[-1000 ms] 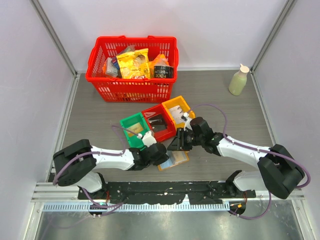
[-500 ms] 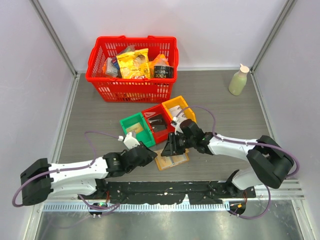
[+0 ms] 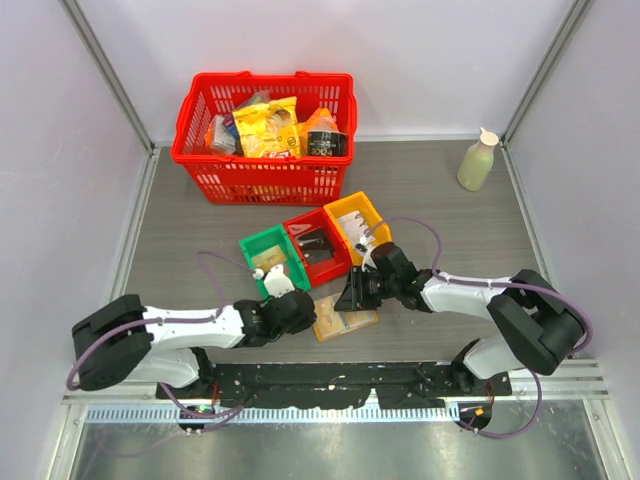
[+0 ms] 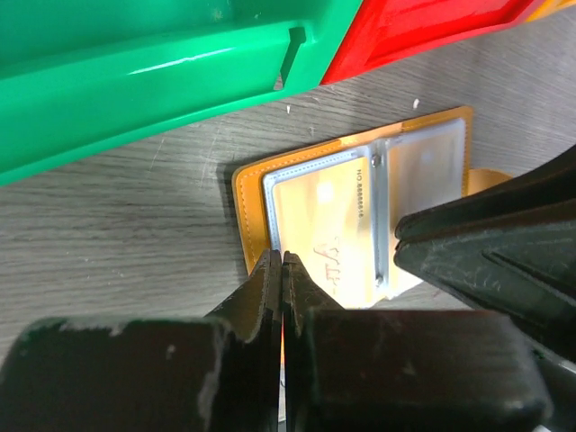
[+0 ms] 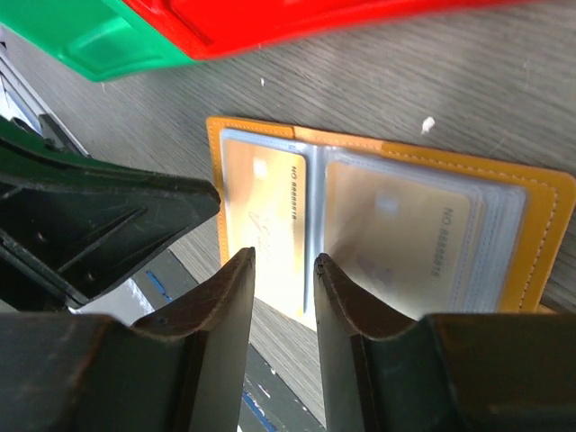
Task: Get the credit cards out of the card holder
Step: Remove the credit card from the card holder.
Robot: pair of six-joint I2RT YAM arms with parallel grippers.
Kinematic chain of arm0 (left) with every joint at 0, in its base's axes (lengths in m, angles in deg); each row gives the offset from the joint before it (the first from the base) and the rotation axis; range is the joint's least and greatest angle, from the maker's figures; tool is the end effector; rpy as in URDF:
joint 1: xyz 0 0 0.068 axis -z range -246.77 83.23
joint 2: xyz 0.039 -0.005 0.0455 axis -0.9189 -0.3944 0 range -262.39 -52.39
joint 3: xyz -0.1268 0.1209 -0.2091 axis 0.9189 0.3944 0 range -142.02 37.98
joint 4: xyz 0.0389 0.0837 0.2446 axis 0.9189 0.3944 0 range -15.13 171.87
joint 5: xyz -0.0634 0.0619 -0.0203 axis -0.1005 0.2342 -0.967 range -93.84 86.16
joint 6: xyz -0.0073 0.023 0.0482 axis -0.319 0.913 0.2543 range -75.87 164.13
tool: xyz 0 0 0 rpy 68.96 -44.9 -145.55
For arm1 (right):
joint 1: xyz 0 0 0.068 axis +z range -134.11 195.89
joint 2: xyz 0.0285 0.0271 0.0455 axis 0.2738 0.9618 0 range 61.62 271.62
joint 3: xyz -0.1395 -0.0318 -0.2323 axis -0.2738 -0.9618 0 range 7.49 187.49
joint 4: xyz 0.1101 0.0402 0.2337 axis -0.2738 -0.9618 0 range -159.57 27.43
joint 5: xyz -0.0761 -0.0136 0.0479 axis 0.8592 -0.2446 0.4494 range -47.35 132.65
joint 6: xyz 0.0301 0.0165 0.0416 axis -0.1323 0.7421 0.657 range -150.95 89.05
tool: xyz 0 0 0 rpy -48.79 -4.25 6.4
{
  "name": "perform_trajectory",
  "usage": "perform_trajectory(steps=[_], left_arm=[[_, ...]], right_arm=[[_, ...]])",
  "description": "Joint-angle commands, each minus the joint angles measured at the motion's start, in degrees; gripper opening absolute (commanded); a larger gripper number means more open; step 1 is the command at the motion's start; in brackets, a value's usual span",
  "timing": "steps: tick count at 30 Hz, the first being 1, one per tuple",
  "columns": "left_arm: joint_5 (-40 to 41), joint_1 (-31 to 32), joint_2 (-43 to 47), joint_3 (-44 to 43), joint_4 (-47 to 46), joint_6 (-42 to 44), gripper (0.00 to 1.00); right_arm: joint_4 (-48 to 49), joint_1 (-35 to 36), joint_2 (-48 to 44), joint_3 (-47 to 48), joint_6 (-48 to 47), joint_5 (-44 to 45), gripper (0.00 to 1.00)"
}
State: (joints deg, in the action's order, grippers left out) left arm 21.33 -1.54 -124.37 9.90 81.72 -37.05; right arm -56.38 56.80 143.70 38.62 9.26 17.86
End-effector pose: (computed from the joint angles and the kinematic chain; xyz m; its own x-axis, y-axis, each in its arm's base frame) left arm 0.1074 -0.1968 0.1556 -0.7504 -0.5084 -0.4224 -0.2120 0.7904 -0.5747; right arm 0.1868 0.1816 0.1477 -0.9355 -0.0351 -0.3517 -0.2823 0.6727 0.6839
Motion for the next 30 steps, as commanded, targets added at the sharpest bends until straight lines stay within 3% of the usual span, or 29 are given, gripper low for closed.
perform_trajectory(steps=[1, 12, 23, 30], left_arm=[[-2.4, -1.0, -3.1, -2.0, -5.1, 3.2, 0.01], [-4.0, -1.2, -7.6, -1.7, -4.0, 0.6, 0.00], [-3.7, -1.1, -7.9, -2.9, -1.4, 1.7, 0.00], [-4.3, -1.2, -8.4, -3.8, -0.9, 3.5, 0.00]], right_arm=[[8.6, -0.2, 1.6, -2.8, -0.4, -1.7, 0.36], [17.4, -0.7, 3.5, -6.4, 2.1, -6.8, 0.33], [16.0, -0.9, -1.5, -5.2, 2.6, -7.7, 0.32], [18.4, -1.0, 0.7, -6.2, 3.2, -9.3, 0.29]])
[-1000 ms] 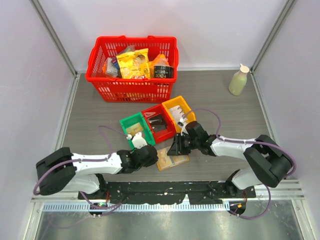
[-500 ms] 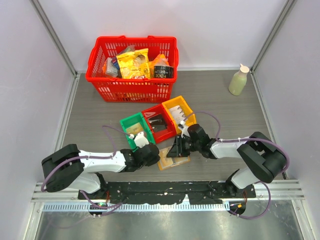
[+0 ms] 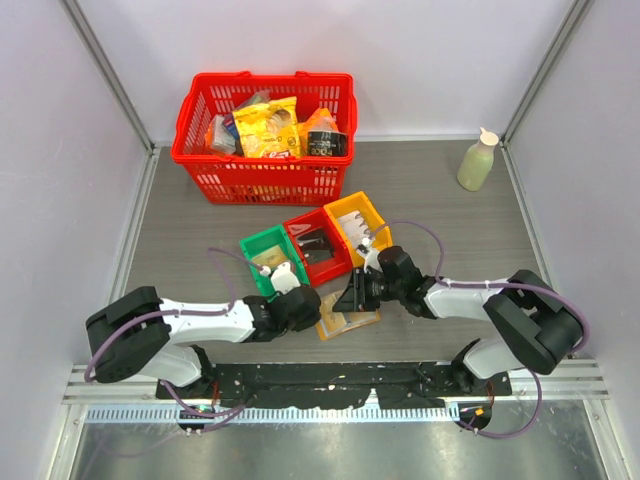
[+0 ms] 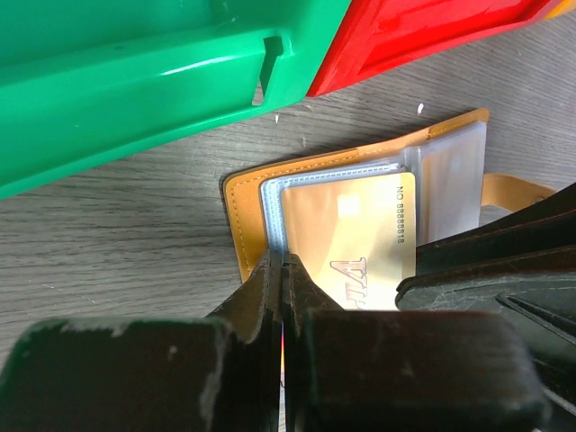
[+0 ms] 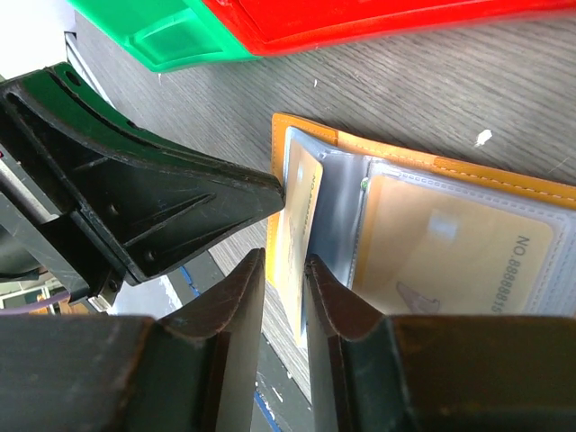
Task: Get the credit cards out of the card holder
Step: Remove the credit card from the card holder.
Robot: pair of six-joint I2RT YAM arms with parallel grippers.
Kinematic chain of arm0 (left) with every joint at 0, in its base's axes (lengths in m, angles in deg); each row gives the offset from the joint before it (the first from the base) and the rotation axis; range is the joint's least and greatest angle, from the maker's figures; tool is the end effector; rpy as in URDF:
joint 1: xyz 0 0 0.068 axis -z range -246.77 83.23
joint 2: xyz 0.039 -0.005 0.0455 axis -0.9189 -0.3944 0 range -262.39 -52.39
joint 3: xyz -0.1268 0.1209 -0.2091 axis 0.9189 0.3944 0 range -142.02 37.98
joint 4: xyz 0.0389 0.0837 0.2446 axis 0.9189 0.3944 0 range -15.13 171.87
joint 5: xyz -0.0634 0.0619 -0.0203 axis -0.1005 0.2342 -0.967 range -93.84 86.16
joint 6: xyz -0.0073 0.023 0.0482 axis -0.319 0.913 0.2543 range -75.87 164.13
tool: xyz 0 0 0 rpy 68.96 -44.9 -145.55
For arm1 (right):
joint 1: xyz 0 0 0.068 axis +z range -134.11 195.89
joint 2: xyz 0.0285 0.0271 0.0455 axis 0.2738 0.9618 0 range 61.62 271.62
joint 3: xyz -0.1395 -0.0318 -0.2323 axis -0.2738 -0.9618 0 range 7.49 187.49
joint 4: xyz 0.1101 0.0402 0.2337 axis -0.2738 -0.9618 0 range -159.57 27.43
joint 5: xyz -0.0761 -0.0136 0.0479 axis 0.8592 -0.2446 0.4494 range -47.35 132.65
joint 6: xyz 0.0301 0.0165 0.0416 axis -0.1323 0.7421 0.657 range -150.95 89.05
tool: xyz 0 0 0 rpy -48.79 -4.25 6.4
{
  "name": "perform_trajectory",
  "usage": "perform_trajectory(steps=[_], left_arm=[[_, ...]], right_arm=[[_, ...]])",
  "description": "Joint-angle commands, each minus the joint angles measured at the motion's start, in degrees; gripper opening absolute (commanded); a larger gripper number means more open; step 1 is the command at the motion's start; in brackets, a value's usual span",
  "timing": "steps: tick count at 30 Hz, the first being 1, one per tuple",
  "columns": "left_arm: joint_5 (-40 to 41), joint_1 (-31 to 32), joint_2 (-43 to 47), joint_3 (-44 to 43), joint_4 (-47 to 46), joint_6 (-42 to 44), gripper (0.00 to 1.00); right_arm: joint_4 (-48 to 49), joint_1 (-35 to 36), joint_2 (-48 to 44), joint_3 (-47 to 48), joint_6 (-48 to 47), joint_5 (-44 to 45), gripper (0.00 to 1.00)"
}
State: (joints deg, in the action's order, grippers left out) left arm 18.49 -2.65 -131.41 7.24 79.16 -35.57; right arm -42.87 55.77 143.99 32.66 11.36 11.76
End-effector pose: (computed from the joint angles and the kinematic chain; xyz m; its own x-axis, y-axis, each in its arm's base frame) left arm 0.1180 -0.2123 0.1448 -0.7816 -0.4740 -0.4055 -0.2104 0.8123 -0.5440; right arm 0.1809 0.1750 0.1381 -0.9262 -0.0211 -0.3764 -0.3236 0.5565 0.7652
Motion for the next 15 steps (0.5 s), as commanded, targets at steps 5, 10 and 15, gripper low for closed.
perform_trajectory(steps=[5, 10, 15], left_arm=[[-2.7, 0.0, -2.9, -2.1, 0.7, 3.1, 0.00], [-3.3, 0.0, -3.6, -2.4, 0.2, 3.6, 0.00], [-2.9, 0.0, -3.4, -2.3, 1.5, 3.4, 0.00]], right_arm=[[12.7, 0.1, 5.0, -1.3, 4.7, -5.3, 0.29], [16.9, 0.2, 8.9, -1.9, 6.5, -6.1, 0.33], [19.1, -0.3, 8.9, -3.0, 8.0, -6.7, 0.32]])
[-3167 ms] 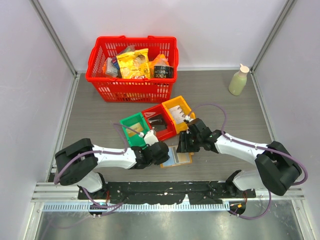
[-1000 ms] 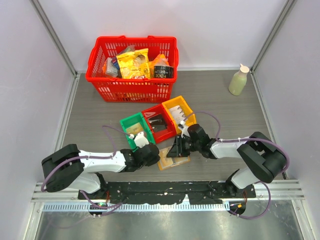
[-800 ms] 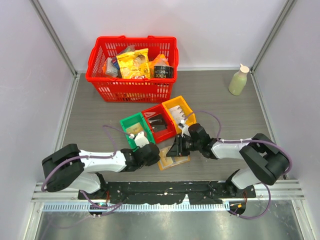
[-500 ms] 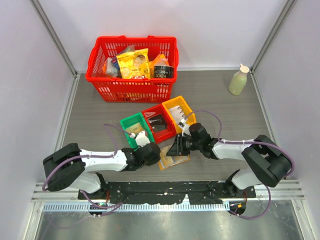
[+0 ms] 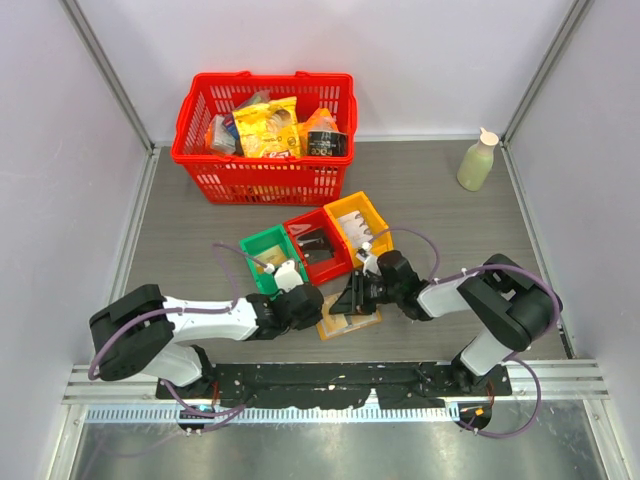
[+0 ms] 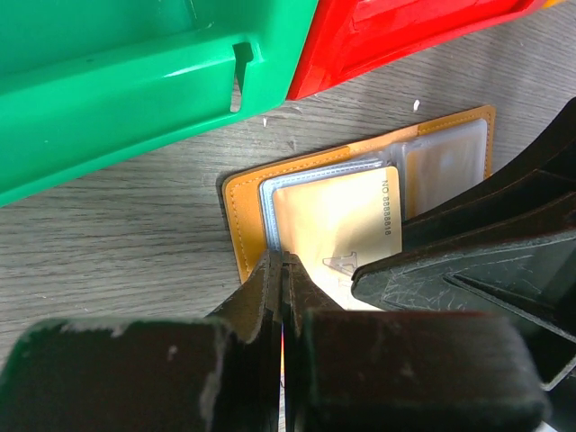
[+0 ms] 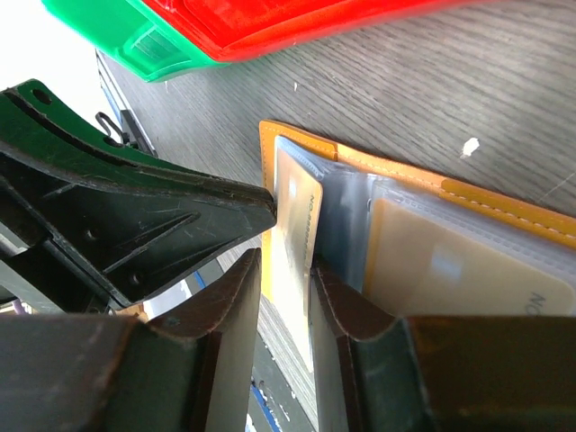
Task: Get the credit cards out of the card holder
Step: Remove the credit card from the card holder.
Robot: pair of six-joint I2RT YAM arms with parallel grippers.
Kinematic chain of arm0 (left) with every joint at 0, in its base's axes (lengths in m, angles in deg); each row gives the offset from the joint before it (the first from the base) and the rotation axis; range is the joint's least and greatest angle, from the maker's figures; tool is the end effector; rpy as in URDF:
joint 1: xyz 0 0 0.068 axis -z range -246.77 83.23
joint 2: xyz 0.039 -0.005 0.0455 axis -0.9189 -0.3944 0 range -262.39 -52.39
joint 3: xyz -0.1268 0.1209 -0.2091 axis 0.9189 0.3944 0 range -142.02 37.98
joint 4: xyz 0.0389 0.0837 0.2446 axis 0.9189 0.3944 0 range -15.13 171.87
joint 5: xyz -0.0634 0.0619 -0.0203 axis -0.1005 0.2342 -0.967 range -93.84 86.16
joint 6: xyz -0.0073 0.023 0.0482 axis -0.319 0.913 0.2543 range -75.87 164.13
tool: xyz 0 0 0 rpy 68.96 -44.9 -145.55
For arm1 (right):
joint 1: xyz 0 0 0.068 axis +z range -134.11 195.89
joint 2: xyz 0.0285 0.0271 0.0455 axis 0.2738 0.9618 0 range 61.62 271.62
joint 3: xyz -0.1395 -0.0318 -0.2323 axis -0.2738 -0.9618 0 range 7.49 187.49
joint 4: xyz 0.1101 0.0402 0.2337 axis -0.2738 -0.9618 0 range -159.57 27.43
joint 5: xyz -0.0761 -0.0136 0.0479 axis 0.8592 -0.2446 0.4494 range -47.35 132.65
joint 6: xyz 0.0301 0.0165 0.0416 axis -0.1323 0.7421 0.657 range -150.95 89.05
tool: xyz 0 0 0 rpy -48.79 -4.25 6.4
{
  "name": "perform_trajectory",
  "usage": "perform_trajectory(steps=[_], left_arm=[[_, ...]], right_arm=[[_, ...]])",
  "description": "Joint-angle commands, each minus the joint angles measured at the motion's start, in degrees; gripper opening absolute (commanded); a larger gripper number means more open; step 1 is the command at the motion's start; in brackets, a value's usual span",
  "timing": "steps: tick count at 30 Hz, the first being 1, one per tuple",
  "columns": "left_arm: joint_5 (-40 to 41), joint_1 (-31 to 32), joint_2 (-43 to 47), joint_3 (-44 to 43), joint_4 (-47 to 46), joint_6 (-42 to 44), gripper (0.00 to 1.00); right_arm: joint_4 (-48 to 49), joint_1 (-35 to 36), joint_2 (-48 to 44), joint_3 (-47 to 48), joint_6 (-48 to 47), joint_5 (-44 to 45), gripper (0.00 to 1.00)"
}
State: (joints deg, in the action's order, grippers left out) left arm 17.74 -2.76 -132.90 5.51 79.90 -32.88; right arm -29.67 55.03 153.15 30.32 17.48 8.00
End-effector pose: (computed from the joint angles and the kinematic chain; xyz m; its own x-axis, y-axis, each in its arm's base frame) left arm 0.1209 -0.2183 0.1462 -0.7989 -0.4292 -0.4215 -0.1753 0.8364 -0.5193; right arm 0.1856 0.1771 0.1106 -0.9571 0.0146 -0.2894 -0.2425 0.5064 0.8275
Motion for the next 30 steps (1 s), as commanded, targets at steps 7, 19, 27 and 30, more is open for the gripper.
perform_trajectory(steps=[7, 19, 27, 30], left_arm=[[-1.5, 0.1, -2.6, -1.5, 3.6, 0.7, 0.00], [-1.8, -0.1, -0.8, -1.1, 2.0, 1.8, 0.00], [-4.6, -0.1, 2.9, -0.3, -8.0, 3.7, 0.02], [-4.0, -0.2, 2.6, -1.2, -8.2, 4.5, 0.02]], right_arm=[[2.9, -3.3, -4.7, -2.2, 0.7, -4.5, 0.28], [0.4, -5.5, -4.7, -2.9, -1.8, -5.1, 0.22], [2.1, -5.5, -2.8, -3.4, -1.6, -4.9, 0.18], [2.2, -5.5, -2.9, -3.6, -1.6, -4.9, 0.17]])
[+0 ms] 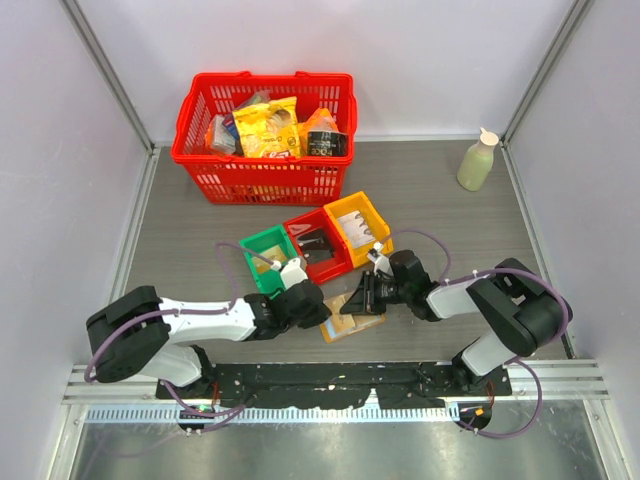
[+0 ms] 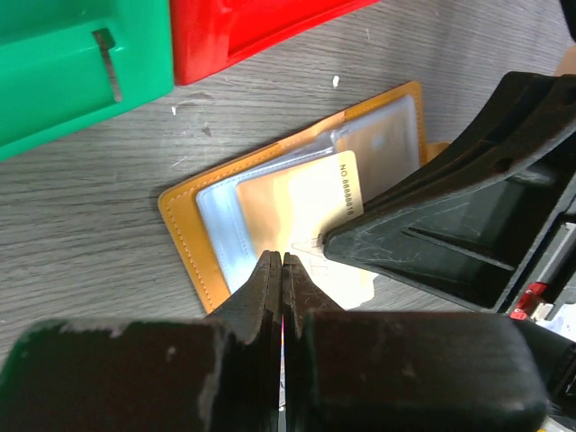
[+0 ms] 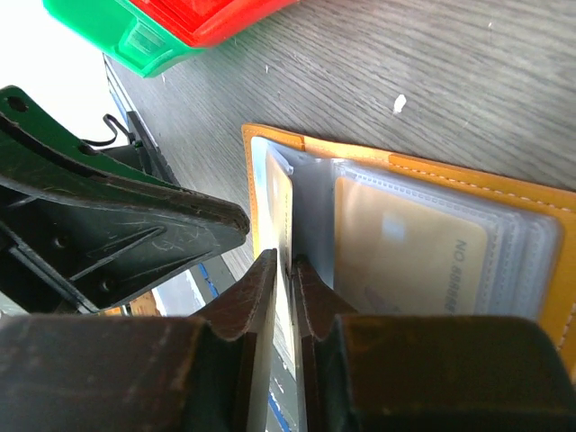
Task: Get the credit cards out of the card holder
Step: Remove the credit card from the card holder.
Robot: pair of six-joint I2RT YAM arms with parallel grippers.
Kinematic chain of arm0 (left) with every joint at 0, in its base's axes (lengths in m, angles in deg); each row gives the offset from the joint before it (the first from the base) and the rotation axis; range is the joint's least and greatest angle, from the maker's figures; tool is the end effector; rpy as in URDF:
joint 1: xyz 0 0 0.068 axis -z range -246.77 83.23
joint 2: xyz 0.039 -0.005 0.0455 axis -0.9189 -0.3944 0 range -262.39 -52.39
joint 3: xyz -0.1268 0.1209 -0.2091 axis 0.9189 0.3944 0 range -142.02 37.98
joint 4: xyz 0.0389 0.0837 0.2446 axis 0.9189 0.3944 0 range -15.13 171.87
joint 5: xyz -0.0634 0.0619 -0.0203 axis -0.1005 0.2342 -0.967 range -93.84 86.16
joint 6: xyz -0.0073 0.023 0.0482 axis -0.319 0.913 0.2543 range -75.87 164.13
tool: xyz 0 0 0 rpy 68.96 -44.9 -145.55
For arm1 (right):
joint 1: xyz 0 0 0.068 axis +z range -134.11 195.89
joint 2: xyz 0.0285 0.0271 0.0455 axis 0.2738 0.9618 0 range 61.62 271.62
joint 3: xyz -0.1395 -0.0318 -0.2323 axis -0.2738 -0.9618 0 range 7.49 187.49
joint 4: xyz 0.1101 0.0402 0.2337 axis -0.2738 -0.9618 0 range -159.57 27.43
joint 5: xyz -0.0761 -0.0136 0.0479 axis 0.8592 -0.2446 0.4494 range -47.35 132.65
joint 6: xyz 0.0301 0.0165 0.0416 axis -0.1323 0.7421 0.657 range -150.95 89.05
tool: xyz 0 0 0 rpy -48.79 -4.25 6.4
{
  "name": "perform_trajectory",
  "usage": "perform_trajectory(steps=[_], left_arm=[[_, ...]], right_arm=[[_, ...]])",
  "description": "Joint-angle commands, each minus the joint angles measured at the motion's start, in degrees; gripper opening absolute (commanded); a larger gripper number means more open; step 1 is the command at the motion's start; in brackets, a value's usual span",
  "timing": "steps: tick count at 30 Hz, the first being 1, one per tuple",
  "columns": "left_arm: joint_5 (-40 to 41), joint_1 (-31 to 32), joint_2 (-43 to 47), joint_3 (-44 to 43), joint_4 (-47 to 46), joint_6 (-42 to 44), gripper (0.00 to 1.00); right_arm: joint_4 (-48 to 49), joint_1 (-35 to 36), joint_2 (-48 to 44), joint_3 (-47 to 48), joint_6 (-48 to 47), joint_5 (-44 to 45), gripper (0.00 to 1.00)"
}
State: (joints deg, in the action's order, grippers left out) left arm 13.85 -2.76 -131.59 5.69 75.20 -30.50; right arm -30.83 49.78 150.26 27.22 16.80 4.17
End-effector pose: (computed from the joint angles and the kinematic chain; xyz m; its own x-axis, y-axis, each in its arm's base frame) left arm 0.1214 -0.2245 0.1556 -0.8239 -0.4065 -0.3950 -0.1073 0.7962 -0.5955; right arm 0.1861 0.1517 0.1089 -0.9650 0.0499 -0.2575 -0.1990 0.5003 0.8426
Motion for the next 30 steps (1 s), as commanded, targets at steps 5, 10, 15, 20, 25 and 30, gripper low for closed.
perform_trajectory(steps=[5, 10, 15, 20, 25, 30], left_arm=[[-0.2, -1.2, -0.9, -2.4, -0.9, 1.9, 0.00], [-0.3, -1.2, -1.7, -2.1, 1.2, 1.2, 0.00], [-0.5, -1.2, -3.1, -2.2, 1.9, 1.2, 0.00], [-0.4, -1.3, -4.5, -3.1, 5.4, 0.8, 0.00], [0.8, -1.3, -4.0, -2.8, 7.3, 0.2, 0.00], [1.5, -1.2, -3.7, -2.8, 8.4, 0.2, 0.00]], right_arm=[[3.4, -0.3, -0.1, -0.5, -0.9, -1.0, 0.16], [3.5, -0.2, -0.1, -0.5, -0.7, -1.0, 0.17], [3.5, -0.3, -0.2, -0.4, -0.6, -1.2, 0.17], [3.3, -0.8, -0.5, -0.7, -0.5, -1.2, 0.18], [3.3, -1.4, -1.5, -1.1, -0.1, -1.4, 0.23], [5.3, -2.7, -2.8, -2.3, 1.4, -1.9, 0.23]])
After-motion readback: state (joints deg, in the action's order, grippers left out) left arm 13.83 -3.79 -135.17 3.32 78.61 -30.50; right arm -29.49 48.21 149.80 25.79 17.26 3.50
